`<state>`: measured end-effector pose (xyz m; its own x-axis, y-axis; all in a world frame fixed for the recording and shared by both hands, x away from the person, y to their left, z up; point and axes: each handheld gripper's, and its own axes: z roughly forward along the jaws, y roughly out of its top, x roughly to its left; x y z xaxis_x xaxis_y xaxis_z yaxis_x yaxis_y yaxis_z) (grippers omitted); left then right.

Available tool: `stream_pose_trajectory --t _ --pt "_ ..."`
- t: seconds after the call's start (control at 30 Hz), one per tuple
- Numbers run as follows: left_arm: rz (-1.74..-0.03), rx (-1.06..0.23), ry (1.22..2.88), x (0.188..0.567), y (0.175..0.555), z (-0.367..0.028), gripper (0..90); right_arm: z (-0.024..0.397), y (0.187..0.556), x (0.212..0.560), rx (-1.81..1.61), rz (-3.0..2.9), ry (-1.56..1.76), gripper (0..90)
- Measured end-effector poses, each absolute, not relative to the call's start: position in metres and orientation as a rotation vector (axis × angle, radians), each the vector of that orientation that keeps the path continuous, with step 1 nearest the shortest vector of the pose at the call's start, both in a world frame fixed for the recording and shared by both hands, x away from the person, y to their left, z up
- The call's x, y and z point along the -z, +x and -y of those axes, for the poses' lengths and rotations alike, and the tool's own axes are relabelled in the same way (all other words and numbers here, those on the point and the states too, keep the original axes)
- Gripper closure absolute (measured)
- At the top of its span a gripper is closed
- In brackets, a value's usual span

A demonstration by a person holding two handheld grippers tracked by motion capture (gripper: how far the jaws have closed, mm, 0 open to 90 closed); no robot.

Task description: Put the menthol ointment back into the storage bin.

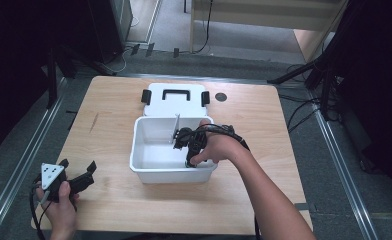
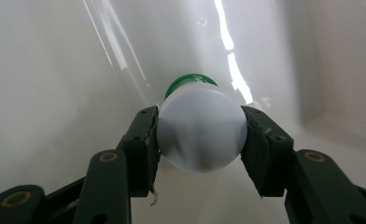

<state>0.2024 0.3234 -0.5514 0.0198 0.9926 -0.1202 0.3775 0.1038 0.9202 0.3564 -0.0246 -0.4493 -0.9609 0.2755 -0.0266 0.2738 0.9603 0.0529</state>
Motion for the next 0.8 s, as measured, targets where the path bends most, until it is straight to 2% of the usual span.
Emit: stream_pose_trajectory --t 0.27,0.8 --pt "-1.505 -0.883 1.412 0.551 0.202 -0.323 6.7 0.028 0.363 0.466 -0.025 -3.083 0.461 51.2" --pt "-1.506 -0.876 1.415 0.551 0.202 -0.324 6.7 0.028 0.363 0.465 -0.042 -3.083 0.461 47.6"
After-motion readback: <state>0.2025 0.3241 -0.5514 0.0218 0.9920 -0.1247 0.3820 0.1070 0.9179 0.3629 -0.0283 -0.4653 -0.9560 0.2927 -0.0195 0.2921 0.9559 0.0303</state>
